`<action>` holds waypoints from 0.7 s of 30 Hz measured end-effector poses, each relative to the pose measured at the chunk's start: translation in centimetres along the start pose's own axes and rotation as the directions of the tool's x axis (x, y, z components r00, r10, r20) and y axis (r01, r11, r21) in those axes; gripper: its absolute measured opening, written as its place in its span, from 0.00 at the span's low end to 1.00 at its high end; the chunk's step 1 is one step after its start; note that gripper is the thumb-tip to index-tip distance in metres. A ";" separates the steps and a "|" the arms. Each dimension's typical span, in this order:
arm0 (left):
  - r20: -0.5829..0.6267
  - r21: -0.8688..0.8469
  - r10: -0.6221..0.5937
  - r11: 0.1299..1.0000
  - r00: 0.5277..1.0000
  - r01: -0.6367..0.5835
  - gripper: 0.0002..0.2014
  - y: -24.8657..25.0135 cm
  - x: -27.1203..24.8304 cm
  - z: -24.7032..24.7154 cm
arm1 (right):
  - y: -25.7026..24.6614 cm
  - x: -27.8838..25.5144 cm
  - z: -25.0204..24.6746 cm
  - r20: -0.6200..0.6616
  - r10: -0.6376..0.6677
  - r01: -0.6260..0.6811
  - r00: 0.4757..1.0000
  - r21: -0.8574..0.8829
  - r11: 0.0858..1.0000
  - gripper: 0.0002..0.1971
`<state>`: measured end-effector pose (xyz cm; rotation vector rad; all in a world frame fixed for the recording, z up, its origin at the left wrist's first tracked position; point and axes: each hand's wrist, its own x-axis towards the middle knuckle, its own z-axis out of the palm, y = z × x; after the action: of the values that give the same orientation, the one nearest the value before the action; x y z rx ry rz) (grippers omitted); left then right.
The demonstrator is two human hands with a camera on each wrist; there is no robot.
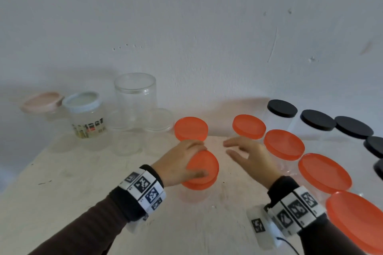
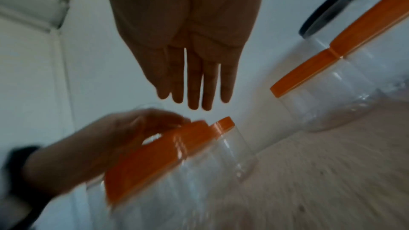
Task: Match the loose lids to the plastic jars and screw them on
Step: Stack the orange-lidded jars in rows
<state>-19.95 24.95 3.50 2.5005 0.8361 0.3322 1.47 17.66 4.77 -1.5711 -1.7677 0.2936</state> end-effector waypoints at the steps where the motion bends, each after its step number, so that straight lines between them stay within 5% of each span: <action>1: 0.043 0.049 0.001 0.999 0.999 -0.003 0.46 0.2 0.1 0.4 | 0.6 1.0 -0.5 -0.031 0.035 -0.038 0.999 -0.089 0.995 0.12; 5: 0.071 0.204 0.039 0.977 0.997 -0.052 0.50 -0.5 0.3 1.8 | 3.7 4.4 -1.7 0.022 0.255 -0.223 0.967 -0.413 0.883 0.22; 12: -0.051 0.225 -0.061 0.972 0.997 0.070 0.45 -1.8 -1.2 1.5 | 6.3 6.5 -1.2 0.090 0.424 -0.282 0.901 -0.621 0.732 0.28; 21: -0.092 0.175 -0.104 0.977 0.990 0.119 0.45 -2.4 -2.2 0.9 | 4.7 5.8 1.0 0.133 0.228 -0.136 0.964 -0.490 0.861 0.22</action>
<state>-22.52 24.98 1.31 2.6063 1.0792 0.3372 4.55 24.39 3.31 -2.1326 -1.9361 0.0952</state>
